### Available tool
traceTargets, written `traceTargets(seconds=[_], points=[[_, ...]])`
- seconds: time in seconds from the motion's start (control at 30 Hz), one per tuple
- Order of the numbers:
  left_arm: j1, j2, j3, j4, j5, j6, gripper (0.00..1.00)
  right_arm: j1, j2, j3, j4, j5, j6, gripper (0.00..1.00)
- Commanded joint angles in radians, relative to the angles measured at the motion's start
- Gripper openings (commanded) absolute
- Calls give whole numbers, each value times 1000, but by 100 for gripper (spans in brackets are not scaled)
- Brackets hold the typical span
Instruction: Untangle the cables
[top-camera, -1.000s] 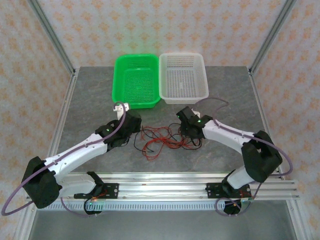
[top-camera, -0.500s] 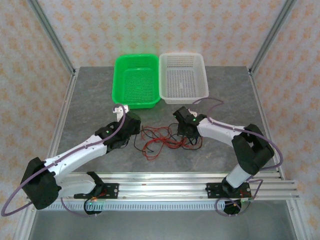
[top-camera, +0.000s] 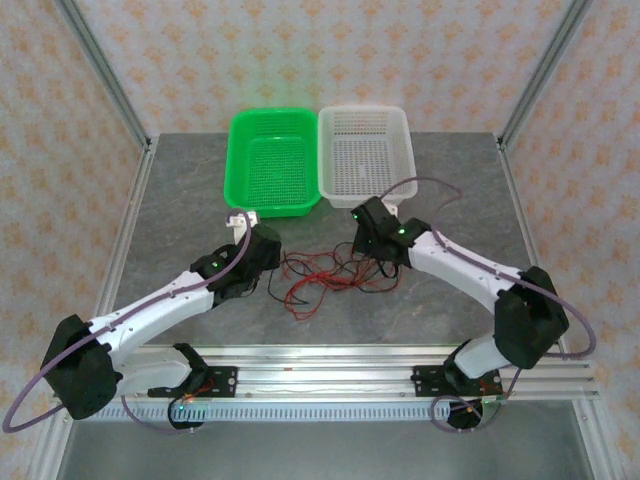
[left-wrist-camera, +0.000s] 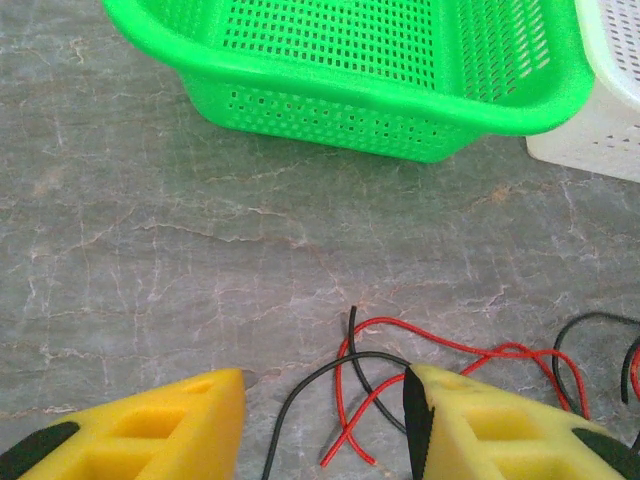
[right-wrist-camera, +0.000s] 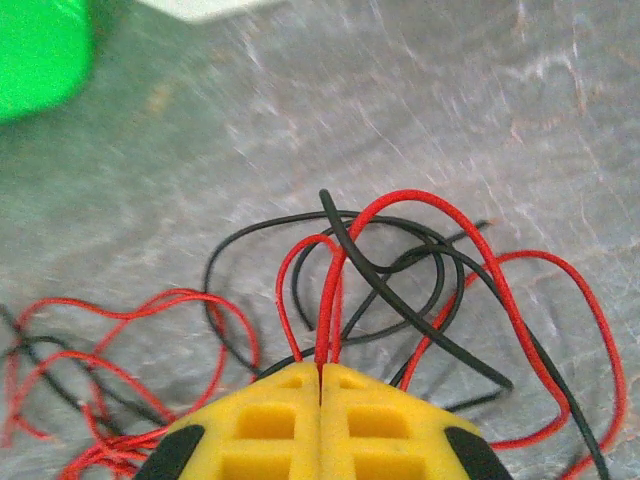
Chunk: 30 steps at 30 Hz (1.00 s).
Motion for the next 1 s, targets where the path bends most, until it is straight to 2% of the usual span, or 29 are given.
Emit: traceTargets(seconds=[0.0, 0.4, 0.67, 0.8, 0.97], points=[[6, -17, -31, 42, 19, 12, 48, 6, -57, 75, -45, -9, -25, 0], [-28, -107, -93, 266, 156, 179, 47, -8, -100, 366, -93, -165, -75, 0], [-162, -155, -52, 363, 128, 346, 47, -26, -48, 604, -170, -226, -107, 0], [-209, -142, -13, 429, 112, 430, 50, -26, -25, 698, -179, -271, -103, 0], [-223, -84, 46, 548, 131, 529, 61, -26, -19, 749, -162, -338, -63, 0]])
